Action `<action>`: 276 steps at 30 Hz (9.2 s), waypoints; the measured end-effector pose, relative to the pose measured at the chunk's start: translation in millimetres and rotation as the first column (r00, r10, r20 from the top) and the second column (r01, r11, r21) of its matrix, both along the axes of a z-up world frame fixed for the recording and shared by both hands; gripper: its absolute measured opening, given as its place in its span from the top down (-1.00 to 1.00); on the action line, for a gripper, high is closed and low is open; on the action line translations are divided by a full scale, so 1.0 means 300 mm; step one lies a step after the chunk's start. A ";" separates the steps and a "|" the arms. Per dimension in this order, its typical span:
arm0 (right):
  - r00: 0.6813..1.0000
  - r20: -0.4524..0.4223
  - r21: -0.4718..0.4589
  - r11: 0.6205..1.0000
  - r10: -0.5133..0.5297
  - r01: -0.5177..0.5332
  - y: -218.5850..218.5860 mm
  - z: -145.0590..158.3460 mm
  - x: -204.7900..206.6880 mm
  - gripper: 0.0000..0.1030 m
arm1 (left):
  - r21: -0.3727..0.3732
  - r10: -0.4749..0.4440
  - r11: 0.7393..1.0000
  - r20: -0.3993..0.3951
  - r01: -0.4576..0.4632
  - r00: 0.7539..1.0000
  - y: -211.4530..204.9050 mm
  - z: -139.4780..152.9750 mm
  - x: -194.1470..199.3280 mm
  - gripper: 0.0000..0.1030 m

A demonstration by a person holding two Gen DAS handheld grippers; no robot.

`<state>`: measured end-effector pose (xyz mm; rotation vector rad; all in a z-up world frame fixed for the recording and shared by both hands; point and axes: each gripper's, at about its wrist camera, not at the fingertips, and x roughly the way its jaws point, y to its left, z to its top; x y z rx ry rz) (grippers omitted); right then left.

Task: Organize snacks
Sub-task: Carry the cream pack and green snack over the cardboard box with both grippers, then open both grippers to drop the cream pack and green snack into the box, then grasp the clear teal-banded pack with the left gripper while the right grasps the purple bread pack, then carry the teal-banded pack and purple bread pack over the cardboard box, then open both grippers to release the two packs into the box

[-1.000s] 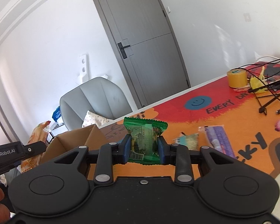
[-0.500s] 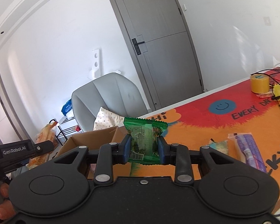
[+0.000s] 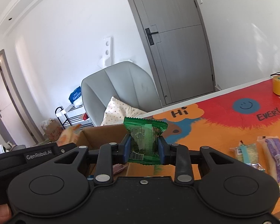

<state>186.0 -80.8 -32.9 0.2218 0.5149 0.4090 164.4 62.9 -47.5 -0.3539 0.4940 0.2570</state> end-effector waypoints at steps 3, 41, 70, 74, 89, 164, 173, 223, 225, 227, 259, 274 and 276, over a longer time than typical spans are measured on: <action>1.000 -0.005 -0.013 1.000 0.019 -0.019 0.032 0.001 0.001 0.40 | -0.013 -0.003 1.000 0.003 0.003 1.000 0.019 0.002 -0.004 0.22; 0.984 -0.021 0.013 0.984 -0.175 0.176 -0.212 -0.022 -0.106 -1.00 | 0.123 -0.019 0.992 0.075 0.010 0.997 -0.189 0.039 -0.109 -0.75; 0.950 -0.007 0.033 0.949 -0.313 0.313 -0.555 -0.035 -0.203 -1.00 | 0.167 -0.236 0.959 0.032 0.228 0.971 -0.542 0.036 -0.103 -0.75; 0.943 -0.009 0.031 0.943 -0.331 0.332 -0.597 -0.040 -0.208 -1.00 | 0.161 -0.267 0.952 0.020 0.260 0.964 -0.582 0.031 -0.092 -0.75; 0.910 -0.067 0.031 0.911 -0.409 0.411 -0.746 -0.112 -0.190 -1.00 | 0.160 -0.306 0.938 -0.029 0.307 0.951 -0.700 -0.032 -0.017 -0.75; 0.908 -0.195 -0.077 0.929 -0.371 0.363 -0.811 -0.311 0.111 0.21 | 0.150 -0.302 0.924 -0.273 0.351 0.913 -0.934 -0.315 0.404 0.08; 0.902 -0.195 -0.062 0.923 -0.385 0.380 -0.776 -0.294 0.068 0.35 | 0.133 -0.310 0.930 -0.221 0.343 0.925 -0.858 -0.255 0.317 0.09; 0.994 0.030 -0.016 0.994 -0.108 0.108 -0.186 0.015 -0.062 0.38 | 0.081 -0.086 0.993 0.070 0.080 0.994 -0.229 0.078 -0.033 0.08; 0.995 0.031 -0.020 0.995 -0.094 0.095 -0.161 0.018 -0.060 0.38 | 0.073 -0.070 0.995 0.066 0.065 0.995 -0.199 0.075 -0.036 0.08; 0.996 0.033 -0.025 0.996 -0.081 0.082 -0.136 0.022 -0.059 0.38 | 0.065 -0.057 0.996 0.060 0.053 0.997 -0.175 0.071 -0.039 0.08; 0.998 0.047 -0.072 0.996 0.049 -0.046 0.125 0.091 -0.070 -0.02 | -0.027 0.096 0.995 0.065 -0.094 0.993 0.100 0.074 -0.143 -0.45; 0.999 0.028 -0.081 0.996 -0.025 0.028 0.012 0.098 -0.146 -0.39 | -0.001 0.074 0.997 0.044 -0.074 0.996 0.025 0.074 -0.187 -0.72; 0.999 0.022 -0.080 0.996 -0.031 0.033 -0.003 0.098 -0.156 -0.47 | 0.001 0.064 0.998 0.040 -0.064 0.997 0.017 0.076 -0.193 -0.75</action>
